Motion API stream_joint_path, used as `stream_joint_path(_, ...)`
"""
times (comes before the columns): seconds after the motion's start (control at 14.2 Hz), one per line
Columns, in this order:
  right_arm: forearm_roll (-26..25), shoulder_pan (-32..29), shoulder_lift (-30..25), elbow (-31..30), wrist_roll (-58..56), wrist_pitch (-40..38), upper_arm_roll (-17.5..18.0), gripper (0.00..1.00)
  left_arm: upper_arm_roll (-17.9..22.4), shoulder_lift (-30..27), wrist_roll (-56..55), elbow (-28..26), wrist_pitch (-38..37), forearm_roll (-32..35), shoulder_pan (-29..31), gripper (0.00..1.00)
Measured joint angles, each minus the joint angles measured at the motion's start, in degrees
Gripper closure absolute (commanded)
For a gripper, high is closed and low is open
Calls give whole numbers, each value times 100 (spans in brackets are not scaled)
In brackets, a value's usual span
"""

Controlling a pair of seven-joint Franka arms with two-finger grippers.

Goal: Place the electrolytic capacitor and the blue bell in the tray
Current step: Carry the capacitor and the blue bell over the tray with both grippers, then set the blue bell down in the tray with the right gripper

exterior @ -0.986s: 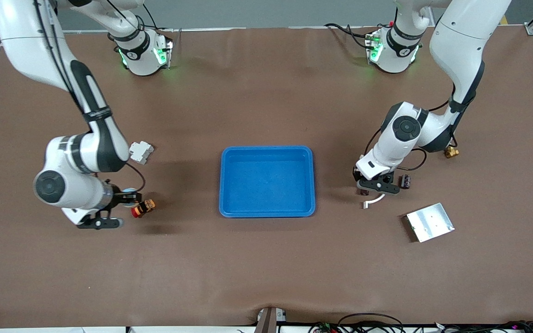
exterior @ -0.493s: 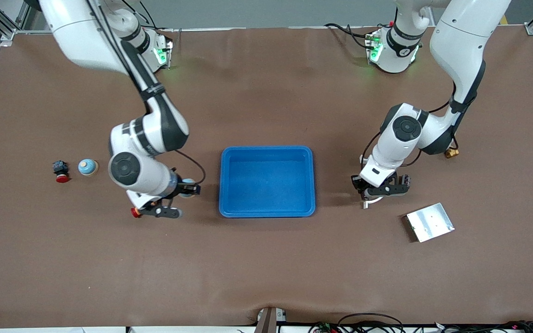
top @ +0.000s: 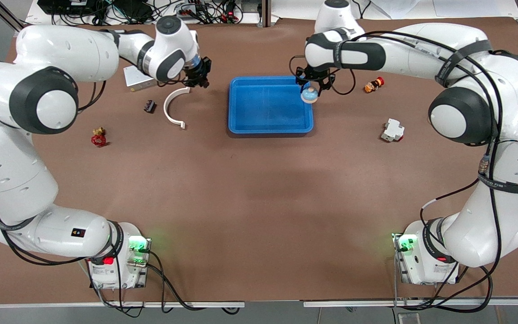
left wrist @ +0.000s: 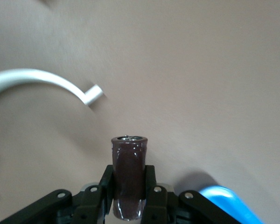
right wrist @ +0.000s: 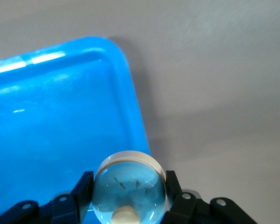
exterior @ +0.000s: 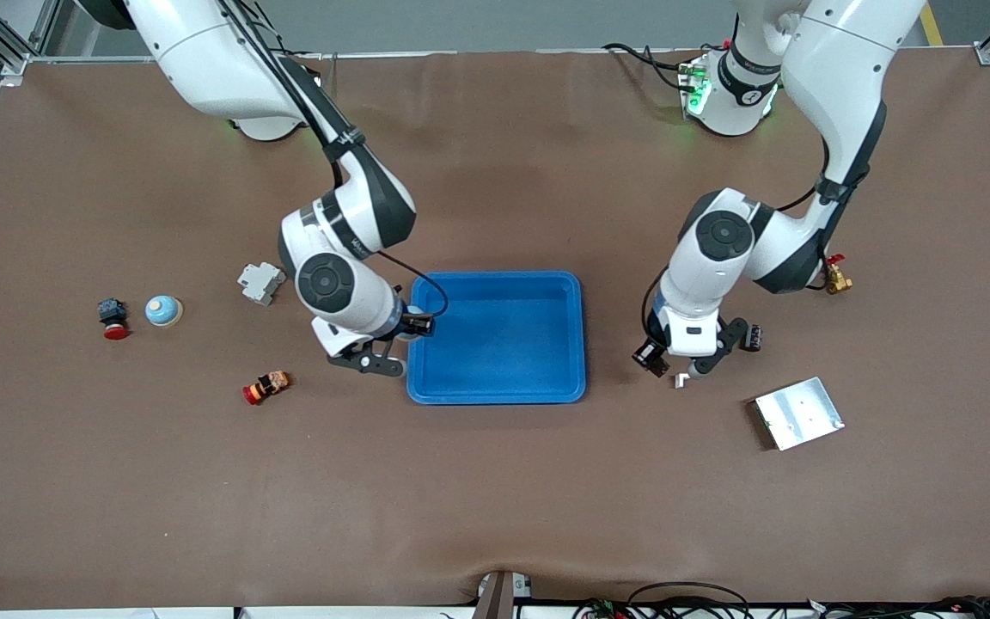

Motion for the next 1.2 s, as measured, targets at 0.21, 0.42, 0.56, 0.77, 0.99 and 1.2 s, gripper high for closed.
stream_joint_path(0.21, -34, 240, 210, 13, 373, 375, 6, 72, -3, 58, -1024, 162, -150, -79, -256, 100)
stream_joint_path(0.42, -204, 392, 438, 14, 555, 515, 7, 72, -6, 184, -2245, 357, -267, -108, -400, 100)
stream_joint_path(0.56, -233, 406, 475, 15, 606, 515, 7, 66, -7, 315, -3014, 501, -330, -111, -571, 100)
stream_joint_path(0.77, -235, 424, 480, 13, 718, 514, 9, 24, -2, 632, -3927, 970, -725, -111, -887, 100)
stream_joint_path(0.99, -236, 454, 498, -19, 766, 513, 10, 0, 40, 1036, -4557, 1598, -1213, -111, -1210, 100)
stream_joint_path(1.2, -237, 456, 504, -20, 776, 501, 8, 0, 145, 1285, -4915, 1921, -1371, -111, -1515, 100)
